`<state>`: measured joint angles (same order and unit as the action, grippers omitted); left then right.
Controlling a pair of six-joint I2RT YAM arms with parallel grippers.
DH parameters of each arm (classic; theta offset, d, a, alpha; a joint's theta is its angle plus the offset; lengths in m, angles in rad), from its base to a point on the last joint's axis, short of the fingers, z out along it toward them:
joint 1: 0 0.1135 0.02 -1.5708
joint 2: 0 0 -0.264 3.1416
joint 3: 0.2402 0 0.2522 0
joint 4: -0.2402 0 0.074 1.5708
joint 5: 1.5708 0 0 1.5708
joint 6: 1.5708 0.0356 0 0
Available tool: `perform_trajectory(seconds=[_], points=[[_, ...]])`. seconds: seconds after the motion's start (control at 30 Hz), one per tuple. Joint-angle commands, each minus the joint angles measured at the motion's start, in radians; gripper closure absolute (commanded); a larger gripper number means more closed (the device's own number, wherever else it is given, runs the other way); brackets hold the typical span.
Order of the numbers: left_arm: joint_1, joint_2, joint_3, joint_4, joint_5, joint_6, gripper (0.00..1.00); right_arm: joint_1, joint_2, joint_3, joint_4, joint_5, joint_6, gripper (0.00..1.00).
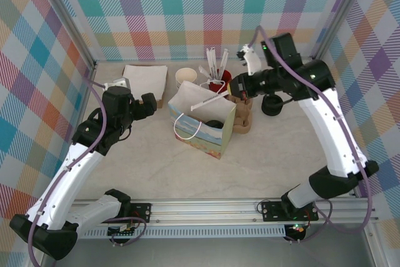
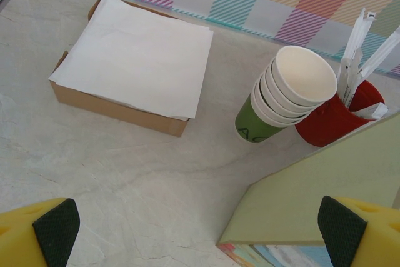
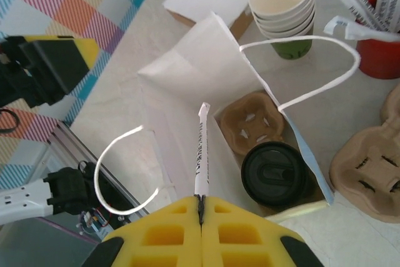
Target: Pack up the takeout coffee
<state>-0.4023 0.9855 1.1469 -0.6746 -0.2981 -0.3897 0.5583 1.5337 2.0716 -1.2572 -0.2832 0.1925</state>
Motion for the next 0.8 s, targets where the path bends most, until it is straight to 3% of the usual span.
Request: perform_trajectory(seconds=[0.0,0.4,0.77], points=[[0.011,-0.003,0.023,0.006,-0.009,-0.003,0.00,0.036,0.039,0.042,-0.027,0.047,-0.031,0.93],[0.012,-0.009,0.005,0.009,-0.006,0.002,0.00,0.128,0.179,0.030,0.032,0.074,-0.036,0.91],[0.011,-0.023,-0.004,0.004,-0.008,0.001,0.00,0.155,0.285,0.014,0.074,0.054,-0.032,0.88]])
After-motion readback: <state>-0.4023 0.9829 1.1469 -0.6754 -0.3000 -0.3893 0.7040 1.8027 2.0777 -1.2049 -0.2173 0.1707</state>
